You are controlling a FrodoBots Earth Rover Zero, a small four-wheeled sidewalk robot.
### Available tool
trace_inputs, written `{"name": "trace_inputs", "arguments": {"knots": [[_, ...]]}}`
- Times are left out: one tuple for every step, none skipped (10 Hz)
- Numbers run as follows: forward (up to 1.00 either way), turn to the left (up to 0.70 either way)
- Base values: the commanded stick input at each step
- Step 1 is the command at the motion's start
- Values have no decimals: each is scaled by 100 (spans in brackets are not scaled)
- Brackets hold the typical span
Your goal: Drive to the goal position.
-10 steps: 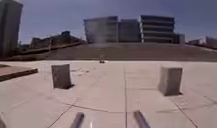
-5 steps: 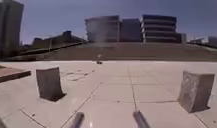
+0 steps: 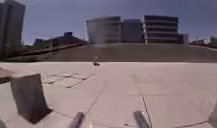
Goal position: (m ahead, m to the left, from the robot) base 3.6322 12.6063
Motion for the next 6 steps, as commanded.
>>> {"name": "trace_inputs", "arguments": {"knots": [[100, 0], [100, 0], [100, 0], [100, 0], [100, 0], [100, 0]]}}
